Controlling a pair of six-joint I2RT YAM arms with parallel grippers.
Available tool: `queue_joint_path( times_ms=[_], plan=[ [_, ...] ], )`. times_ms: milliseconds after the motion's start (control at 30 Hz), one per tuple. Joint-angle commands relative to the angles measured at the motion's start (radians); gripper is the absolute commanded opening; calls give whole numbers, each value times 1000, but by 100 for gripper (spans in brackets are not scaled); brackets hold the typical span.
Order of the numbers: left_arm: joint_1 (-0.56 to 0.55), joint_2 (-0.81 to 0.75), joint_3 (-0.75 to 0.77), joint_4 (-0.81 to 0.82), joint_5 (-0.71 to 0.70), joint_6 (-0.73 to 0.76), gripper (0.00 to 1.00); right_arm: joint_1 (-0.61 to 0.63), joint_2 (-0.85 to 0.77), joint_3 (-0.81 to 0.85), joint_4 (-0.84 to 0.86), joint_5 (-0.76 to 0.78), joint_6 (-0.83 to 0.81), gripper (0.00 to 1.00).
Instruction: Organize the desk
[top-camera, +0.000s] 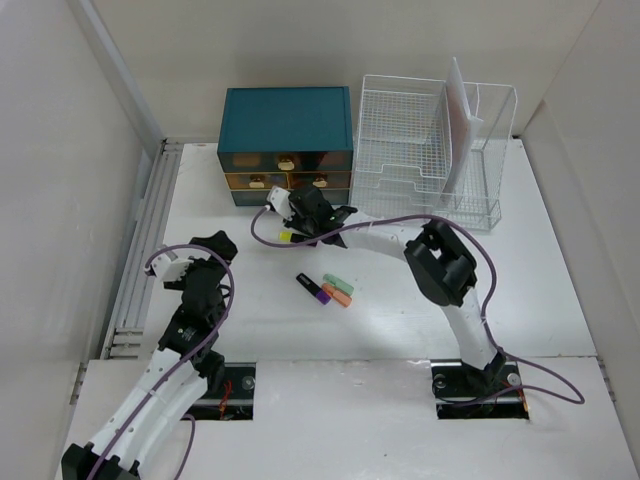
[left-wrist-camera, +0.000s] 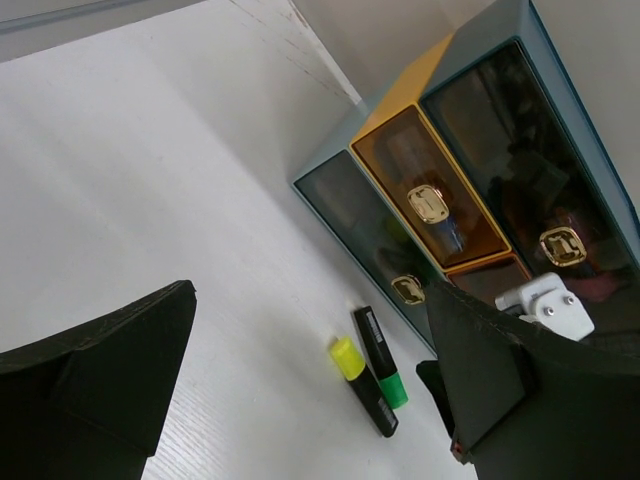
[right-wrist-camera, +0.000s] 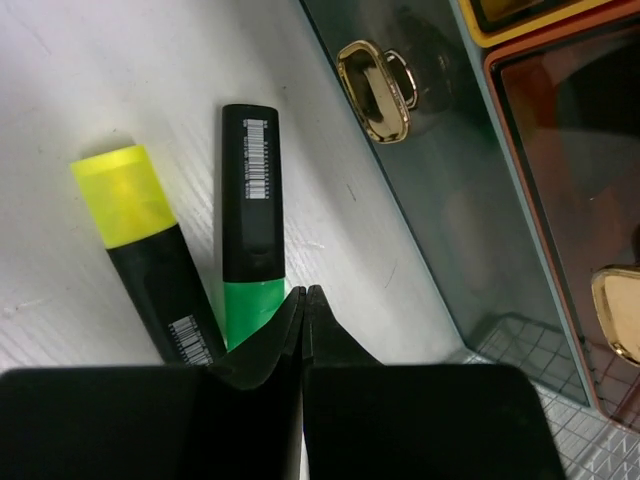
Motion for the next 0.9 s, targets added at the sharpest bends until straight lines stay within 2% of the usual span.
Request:
queue_joint_path(
  times_ms=[0, 200, 400, 867],
  plan=[
    [-6, -9, -10, 42, 13, 21, 100, -4, 12, 65, 56, 30, -28, 0],
    [-6, -18, -10, 42, 32, 21, 100, -4, 61, 108, 56, 18, -62, 0],
    [-6, -28, -10, 42, 50, 21, 99, -4, 132, 220, -56, -30, -62, 0],
    [-6, -47, -1, 24, 59, 21, 99, -13, 159, 229, -121, -143, -53, 0]
  ],
)
